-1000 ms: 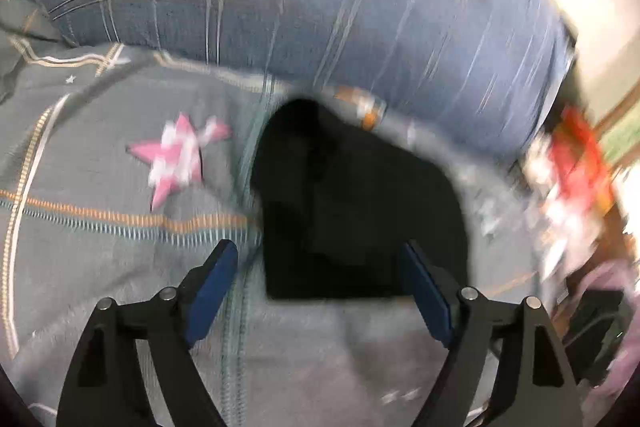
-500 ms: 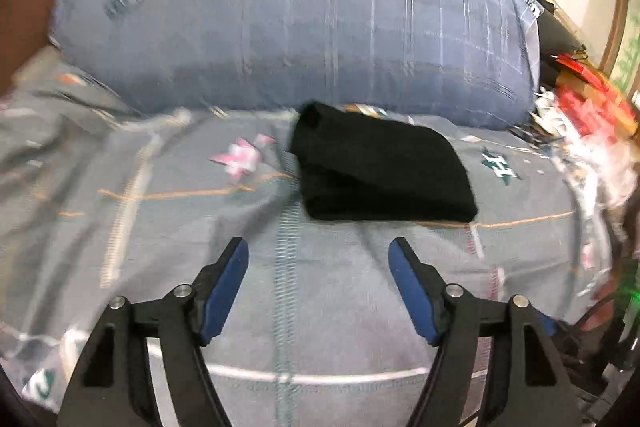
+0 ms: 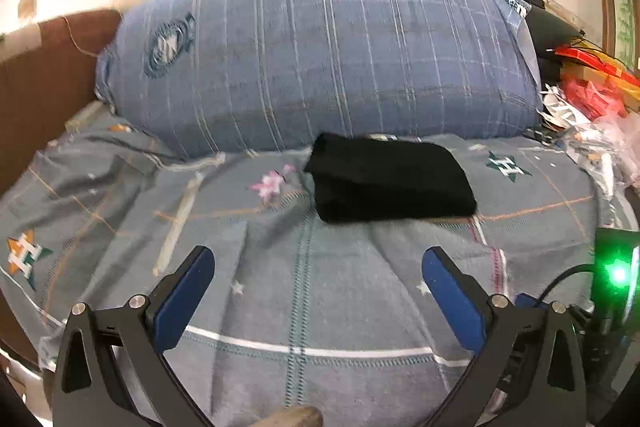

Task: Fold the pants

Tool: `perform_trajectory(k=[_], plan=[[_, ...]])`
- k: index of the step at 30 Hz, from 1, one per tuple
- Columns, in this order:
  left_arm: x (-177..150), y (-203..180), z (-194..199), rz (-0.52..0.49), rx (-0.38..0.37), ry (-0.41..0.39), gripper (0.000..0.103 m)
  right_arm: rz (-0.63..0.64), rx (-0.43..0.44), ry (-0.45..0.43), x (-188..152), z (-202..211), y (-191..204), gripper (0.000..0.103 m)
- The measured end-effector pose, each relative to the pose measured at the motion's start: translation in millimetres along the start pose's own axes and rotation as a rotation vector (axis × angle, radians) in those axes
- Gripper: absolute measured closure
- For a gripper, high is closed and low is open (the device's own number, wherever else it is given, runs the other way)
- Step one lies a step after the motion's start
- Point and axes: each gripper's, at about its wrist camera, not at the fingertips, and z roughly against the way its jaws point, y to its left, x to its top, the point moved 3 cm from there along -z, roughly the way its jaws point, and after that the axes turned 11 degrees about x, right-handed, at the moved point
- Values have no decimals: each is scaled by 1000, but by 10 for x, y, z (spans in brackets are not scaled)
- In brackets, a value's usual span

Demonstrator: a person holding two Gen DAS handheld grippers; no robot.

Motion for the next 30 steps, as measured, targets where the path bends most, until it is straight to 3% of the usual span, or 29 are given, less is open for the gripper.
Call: perform_trajectory(k=[7,30], plan=[[-125,-8,-127,8,-45,103,0,7,-21,14,-22,-40,16,19],[-306,48,-308,24,-89,202,0,135,-56,25,-98,-115,297,16]])
